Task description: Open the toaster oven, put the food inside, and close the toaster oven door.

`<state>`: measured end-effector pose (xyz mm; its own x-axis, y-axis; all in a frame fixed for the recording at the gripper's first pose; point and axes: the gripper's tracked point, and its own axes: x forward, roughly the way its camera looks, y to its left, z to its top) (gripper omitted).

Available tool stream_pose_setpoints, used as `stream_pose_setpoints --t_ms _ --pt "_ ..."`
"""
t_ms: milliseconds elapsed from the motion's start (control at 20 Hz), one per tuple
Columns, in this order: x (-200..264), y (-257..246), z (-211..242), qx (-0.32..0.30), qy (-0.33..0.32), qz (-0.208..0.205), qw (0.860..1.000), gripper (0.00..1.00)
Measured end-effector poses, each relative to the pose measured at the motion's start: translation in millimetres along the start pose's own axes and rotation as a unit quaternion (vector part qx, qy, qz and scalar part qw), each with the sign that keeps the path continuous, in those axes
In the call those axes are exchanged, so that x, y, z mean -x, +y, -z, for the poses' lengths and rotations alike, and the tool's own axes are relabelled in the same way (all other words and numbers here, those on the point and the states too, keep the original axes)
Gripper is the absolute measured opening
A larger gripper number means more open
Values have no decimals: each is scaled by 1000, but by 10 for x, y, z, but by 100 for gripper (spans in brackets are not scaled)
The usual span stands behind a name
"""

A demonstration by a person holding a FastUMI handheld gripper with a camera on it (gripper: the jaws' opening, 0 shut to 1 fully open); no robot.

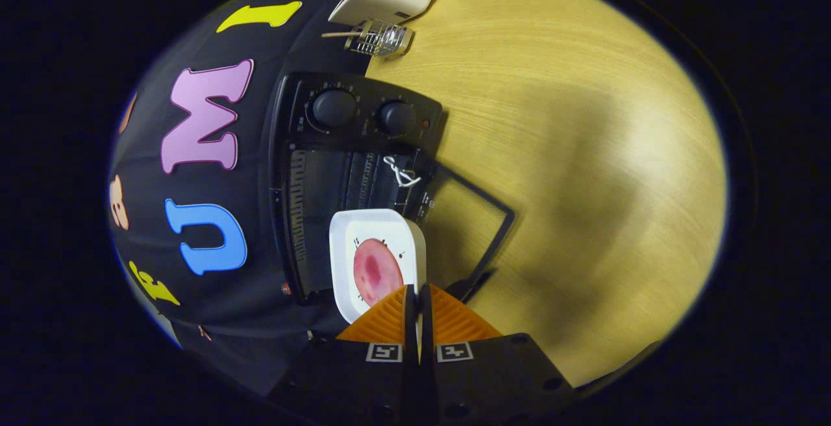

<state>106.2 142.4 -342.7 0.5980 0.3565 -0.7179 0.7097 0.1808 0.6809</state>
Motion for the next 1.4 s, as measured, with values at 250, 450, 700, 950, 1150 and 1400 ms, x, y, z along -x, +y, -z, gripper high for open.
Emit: stream_pose_setpoints --t_ms 250,450,700,950,1150,1400 --pt "-395 295 -65 -52 -67 8 996 5" --pt "-686 455 -236 -90 -112 19 989 5" --pt "-933 636 -311 -116 -140 25 983 5" --pt "-1043 711 -292 -143 -154 27 977 5" --pt "-1061 698 -236 -167 -155 33 973 7" --pt "-849 749 -178 -168 -147 13 975 18"
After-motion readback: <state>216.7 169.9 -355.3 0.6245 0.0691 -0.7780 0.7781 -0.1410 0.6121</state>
